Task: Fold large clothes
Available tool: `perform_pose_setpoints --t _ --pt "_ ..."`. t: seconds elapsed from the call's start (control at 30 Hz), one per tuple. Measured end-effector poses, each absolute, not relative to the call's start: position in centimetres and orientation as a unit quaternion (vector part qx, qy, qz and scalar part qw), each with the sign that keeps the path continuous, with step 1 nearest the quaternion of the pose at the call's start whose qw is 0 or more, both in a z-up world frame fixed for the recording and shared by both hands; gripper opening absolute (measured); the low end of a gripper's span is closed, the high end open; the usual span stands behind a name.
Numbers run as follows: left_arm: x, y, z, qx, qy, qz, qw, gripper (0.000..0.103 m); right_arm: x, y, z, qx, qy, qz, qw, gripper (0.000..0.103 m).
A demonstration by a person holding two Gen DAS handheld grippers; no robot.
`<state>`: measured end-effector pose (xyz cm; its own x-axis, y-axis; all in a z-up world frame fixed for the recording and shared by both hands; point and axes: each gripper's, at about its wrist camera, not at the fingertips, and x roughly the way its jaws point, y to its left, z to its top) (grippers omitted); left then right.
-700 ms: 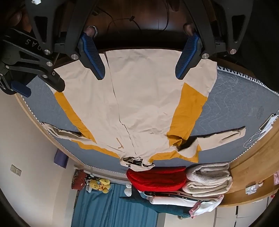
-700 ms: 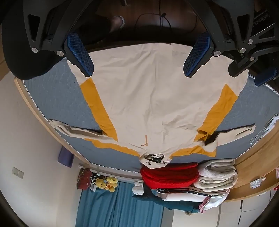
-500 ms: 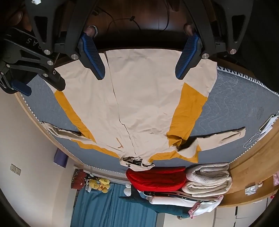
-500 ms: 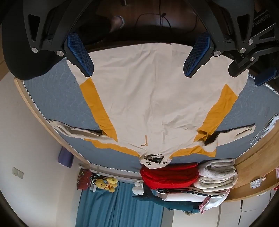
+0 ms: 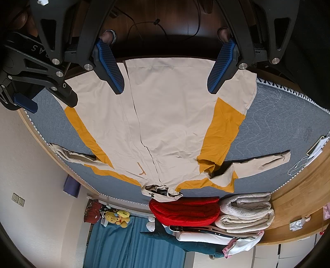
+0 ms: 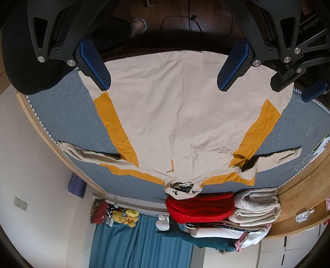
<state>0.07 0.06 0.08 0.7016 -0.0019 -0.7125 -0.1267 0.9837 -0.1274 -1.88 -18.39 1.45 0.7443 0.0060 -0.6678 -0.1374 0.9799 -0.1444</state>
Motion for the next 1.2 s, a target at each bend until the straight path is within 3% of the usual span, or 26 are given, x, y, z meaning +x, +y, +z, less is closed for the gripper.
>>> perform_pose_setpoints --t 1.2 --pt "0.7 0.1 2.0 -0.065 0.377 0.032 0.923 0.08 -2.1 -17.5 1.2 -0.078 0.349 0.039 0.933 0.098"
